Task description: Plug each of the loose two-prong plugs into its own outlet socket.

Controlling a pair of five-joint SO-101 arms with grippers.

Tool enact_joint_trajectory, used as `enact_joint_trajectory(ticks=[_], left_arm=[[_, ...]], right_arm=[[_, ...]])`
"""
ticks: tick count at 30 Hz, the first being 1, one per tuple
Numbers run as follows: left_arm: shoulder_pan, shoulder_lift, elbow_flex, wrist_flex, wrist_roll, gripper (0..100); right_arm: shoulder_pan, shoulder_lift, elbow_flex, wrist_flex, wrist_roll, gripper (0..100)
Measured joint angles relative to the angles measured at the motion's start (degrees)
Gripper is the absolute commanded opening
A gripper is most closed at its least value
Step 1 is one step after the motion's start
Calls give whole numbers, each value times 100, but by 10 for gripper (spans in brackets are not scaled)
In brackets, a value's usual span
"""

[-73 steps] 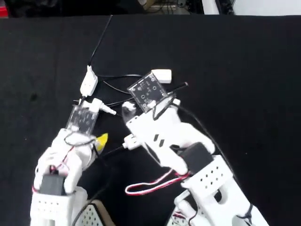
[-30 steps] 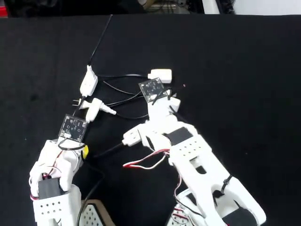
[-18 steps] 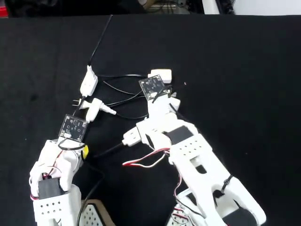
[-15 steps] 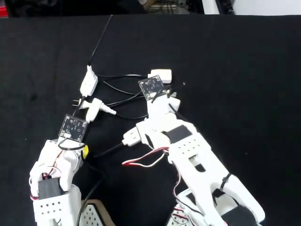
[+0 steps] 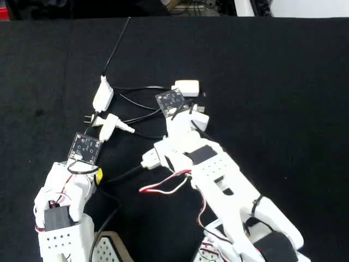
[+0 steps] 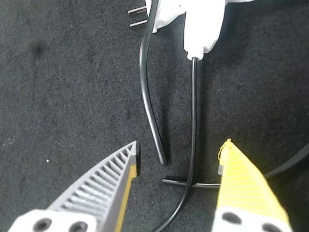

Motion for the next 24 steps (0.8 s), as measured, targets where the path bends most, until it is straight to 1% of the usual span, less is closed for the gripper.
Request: enact_joint_trajectory(ticks=[13, 20, 21, 24], left_arm=[[0, 0, 0, 0, 0, 267], [0, 0, 0, 0, 0, 267], [0, 0, 0, 0, 0, 267], [0, 0, 0, 0, -9, 267]], right_arm=[[-88, 536, -9, -114, 0, 12], [-220, 571, -79, 79, 0, 19], [-220, 580, -88, 88, 0, 36], [-246, 580, -105, 88, 316, 157]])
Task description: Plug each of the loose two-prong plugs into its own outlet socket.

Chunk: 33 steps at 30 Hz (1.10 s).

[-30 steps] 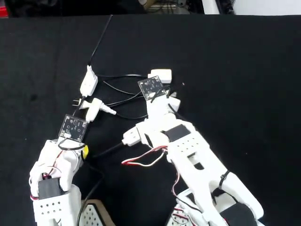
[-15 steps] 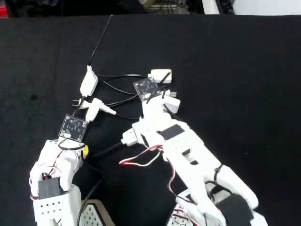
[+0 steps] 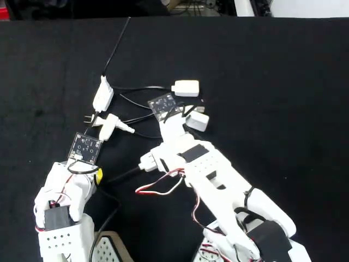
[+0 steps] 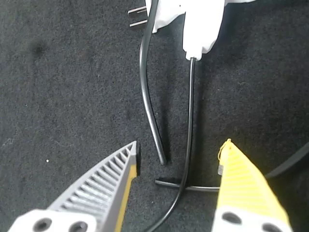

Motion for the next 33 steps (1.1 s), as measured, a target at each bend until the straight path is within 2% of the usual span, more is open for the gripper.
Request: enact_joint_trajectory(ticks=[4, 10, 15, 20, 22, 25, 29, 33], left_arm=[[167, 0, 0, 0, -26, 267], [246, 0, 0, 0, -26, 267], [369, 0, 0, 0, -62, 267], [1292, -9, -281, 747, -448, 267], [1785, -9, -563, 941, -457, 267], [2497, -26, -914, 914, -141, 270], [3253, 0, -949, 440, 97, 270], [3525, 404, -765, -255, 132, 271]], right_arm=[[-88, 97, -378, 765, 149, 266], [-229, 97, -1626, 2822, 615, 253], [-246, 97, -2330, 4422, 1275, 171], [-237, 97, -2479, 6084, 2110, 33], [-220, 97, -2479, 6338, 2330, 37], [246, 97, -2479, 6409, 2673, 38], [1152, 97, -2497, 6409, 3270, 38], [1960, 62, -2497, 6400, 3684, 38]])
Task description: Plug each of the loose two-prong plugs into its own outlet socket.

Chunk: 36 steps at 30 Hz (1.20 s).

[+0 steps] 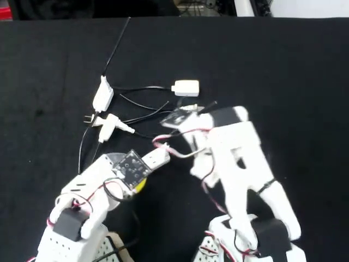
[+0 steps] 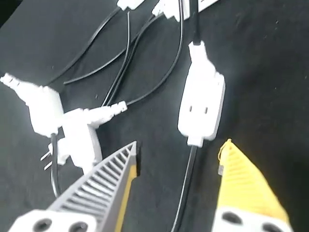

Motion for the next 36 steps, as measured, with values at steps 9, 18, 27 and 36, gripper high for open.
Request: enact_joint_trajectory(ticks=[9, 18, 27, 36], left_arm=[[475, 2303, -299, -1776, 0, 271], [519, 6391, -1591, -3077, 0, 267], [422, 7393, -2075, -3218, 396, 152], [387, 6822, -1679, -3209, 422, 30]], right_arm=[[422, -1064, 141, 0, 185, 38], [422, -2277, 738, 0, 185, 38], [431, -2734, 1011, -123, 185, 39], [431, -2734, 1011, -123, 185, 39]])
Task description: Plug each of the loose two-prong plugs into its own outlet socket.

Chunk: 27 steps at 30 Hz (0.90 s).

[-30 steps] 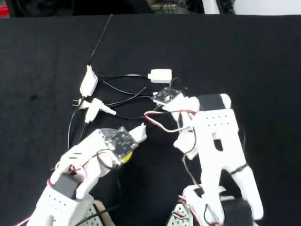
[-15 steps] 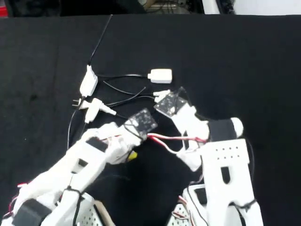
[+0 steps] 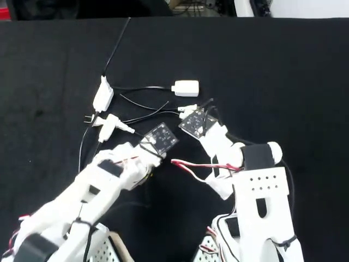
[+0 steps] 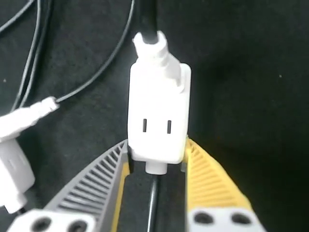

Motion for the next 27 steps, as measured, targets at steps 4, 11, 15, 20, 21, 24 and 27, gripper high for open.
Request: enact_joint_trajectory(ticks=[4, 11, 15, 20, 21, 24, 27], left_arm=[[-308, -853, 79, 730, 0, 29], [-2268, -3138, 88, 2092, 0, 29], [-3719, -4167, 88, 2145, 0, 29], [-4176, -4220, 88, 1811, 0, 29], [-4193, -4114, 88, 1644, 0, 29], [-4211, -3534, 105, 993, 0, 29], [-4220, -2725, 105, 431, 0, 30]], right_arm=[[0, 0, 0, 0, 0, 39], [0, 0, 0, 0, 0, 39], [0, 0, 0, 0, 0, 39], [0, 0, -79, 0, -308, 39], [0, 0, -114, 0, -325, 39], [0, 0, -132, 0, -360, 38], [62, 0, -132, 0, -360, 39]])
